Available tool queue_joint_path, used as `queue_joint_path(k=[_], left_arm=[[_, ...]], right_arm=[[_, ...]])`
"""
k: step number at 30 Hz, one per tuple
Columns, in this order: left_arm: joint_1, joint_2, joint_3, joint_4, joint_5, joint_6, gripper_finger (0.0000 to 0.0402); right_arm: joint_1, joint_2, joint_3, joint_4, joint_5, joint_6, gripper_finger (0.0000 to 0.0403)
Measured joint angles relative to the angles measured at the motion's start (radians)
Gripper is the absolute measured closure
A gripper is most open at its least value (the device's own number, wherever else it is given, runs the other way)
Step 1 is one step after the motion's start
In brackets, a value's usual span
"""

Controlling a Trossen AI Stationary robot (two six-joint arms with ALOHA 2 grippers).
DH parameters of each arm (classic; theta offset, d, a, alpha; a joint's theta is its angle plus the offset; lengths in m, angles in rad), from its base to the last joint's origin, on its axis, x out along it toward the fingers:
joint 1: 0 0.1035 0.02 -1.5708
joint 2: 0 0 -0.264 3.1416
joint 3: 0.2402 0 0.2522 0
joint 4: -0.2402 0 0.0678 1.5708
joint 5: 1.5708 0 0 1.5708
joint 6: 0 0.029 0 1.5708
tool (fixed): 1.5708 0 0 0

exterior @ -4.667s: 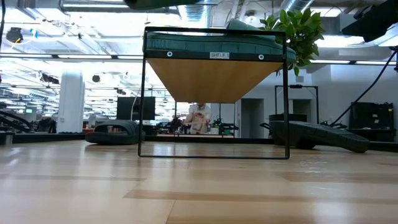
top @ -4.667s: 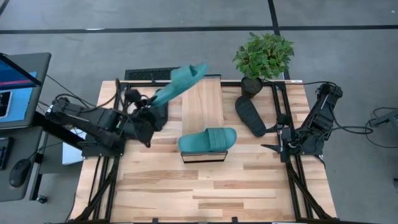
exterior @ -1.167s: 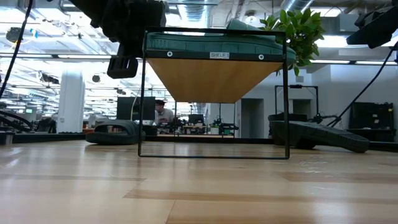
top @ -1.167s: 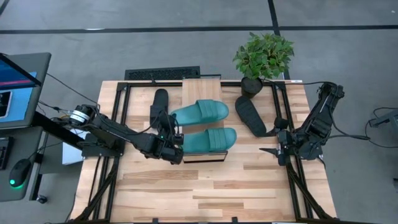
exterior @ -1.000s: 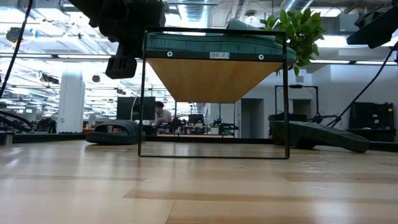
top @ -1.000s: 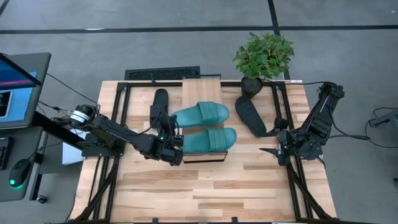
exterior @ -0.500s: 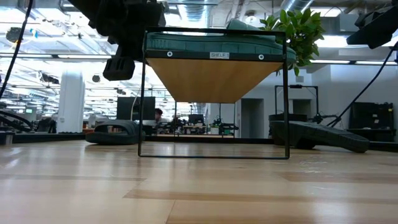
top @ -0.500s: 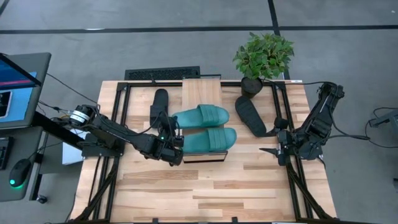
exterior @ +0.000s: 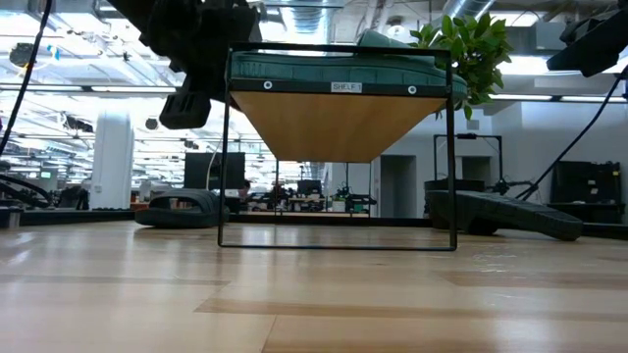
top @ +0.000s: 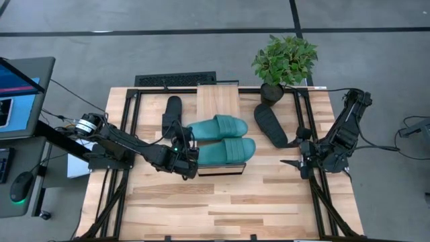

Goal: Pick and place slides into the shelf
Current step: Put the green slipper on the shelf

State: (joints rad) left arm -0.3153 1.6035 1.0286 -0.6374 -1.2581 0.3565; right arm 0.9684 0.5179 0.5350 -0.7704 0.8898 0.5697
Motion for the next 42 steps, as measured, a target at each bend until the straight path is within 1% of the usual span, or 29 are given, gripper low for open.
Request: queue_joint_path(k=[8, 17, 20, 21, 26, 28, 31, 42], left_arm=[[0.0, 0.0, 0.0, 0.0, 0.038, 0.01, 0.0344], [0.0, 0.0, 0.0, 0.0, 0.042, 0.025, 0.0344], [0.001, 0.0, 0.0, 0.0, 0.065, 0.026, 0.0343], [0.002, 0.0, 0.001, 0.001, 0.079, 0.026, 0.0336], [0.02, 0.0, 0.002, 0.005, 0.139, 0.006, 0.0266], [0.025, 0.0, 0.002, 0.004, 0.153, 0.002, 0.025], [0.025, 0.0, 0.002, 0.004, 0.158, 0.003, 0.0242], [0.025, 0.0, 0.002, 0.001, 0.162, 0.011, 0.0239]], right_arm=[[0.0, 0.0, 0.0, 0.0, 0.0, 0.0, 0.0148], [0.0, 0.0, 0.0, 0.0, 0.0, 0.0, 0.0148], [0.0, 0.0, 0.0, 0.0, 0.0, 0.0, 0.0148], [0.0, 0.0, 0.0, 0.0, 0.0, 0.0, 0.0148], [0.0, 0.0, 0.0, 0.0, 0.0, 0.0, 0.0148], [0.0, 0.0, 0.0, 0.0, 0.0, 0.0, 0.0148], [0.0, 0.0, 0.0, 0.0, 0.0, 0.0, 0.0148], [0.0, 0.0, 0.0, 0.0, 0.0, 0.0, 0.0148]])
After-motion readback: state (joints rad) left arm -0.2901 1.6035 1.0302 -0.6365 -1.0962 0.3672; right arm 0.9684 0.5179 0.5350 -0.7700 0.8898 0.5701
